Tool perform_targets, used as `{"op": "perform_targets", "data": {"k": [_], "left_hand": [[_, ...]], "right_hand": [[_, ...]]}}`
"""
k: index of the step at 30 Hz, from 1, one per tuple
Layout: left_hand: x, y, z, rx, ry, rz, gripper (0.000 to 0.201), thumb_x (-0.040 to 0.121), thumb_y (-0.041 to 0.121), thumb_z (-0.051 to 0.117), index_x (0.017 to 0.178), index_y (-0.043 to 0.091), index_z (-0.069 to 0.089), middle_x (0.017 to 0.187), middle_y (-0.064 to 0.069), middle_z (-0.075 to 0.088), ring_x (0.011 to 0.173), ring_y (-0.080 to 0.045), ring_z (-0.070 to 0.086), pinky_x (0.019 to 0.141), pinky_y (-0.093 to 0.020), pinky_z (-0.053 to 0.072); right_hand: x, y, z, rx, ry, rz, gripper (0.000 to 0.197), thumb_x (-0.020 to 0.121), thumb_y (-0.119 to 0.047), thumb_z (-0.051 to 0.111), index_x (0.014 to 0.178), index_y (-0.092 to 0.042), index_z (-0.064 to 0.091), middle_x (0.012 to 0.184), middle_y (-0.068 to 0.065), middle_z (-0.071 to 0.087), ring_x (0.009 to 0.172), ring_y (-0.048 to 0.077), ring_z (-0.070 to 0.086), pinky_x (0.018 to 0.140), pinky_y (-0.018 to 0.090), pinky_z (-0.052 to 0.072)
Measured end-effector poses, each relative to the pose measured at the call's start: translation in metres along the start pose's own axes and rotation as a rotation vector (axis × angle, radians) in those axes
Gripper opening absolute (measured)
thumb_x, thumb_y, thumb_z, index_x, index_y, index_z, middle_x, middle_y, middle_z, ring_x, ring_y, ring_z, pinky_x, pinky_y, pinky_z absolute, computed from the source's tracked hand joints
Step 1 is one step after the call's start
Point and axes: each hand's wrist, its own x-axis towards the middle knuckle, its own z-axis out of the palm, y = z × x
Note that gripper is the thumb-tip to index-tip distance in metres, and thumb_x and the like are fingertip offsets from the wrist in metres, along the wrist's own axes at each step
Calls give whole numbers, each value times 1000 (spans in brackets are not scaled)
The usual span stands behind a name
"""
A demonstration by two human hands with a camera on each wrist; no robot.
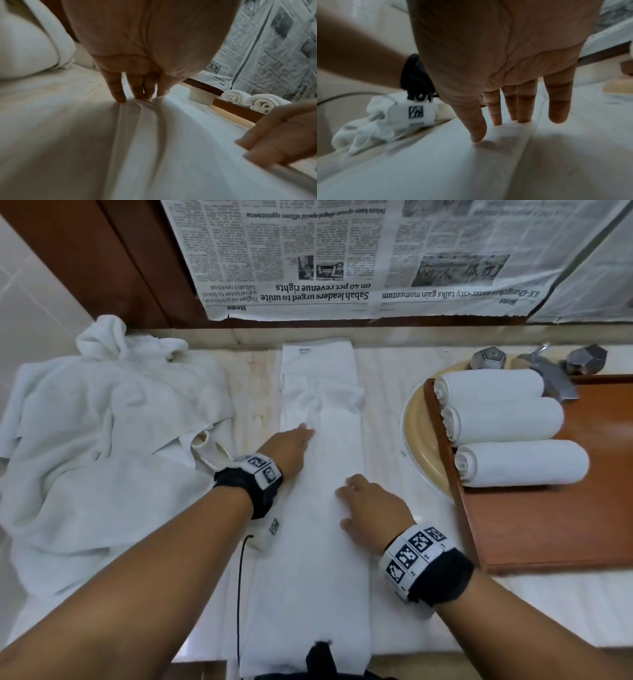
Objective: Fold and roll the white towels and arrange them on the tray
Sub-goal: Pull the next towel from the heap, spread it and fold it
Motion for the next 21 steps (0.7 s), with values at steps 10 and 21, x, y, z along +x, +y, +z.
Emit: {"op": "perform_targets", "data": {"k": [10,21], "left_hand": [[-49,-16,44,-233,279,-405,27,95,33,59,99,7,60,100,-9,66,93,-25,62,75,-30,47],[-62,6,66,-249,171,-476,43,84,47,69,70,11,49,67,-3,54,57,-16,49,46,-26,32]], "right_hand": [[-10,2,8,-59,11,-45,18,94,-27,57,110,-18,62,112,-2,50,97,22,58,75,35,50],[-23,12,14,17,113,-28,52,95,-33,56,145,-29,42,138,-1,41,118,23,49,92,36,47]]}}
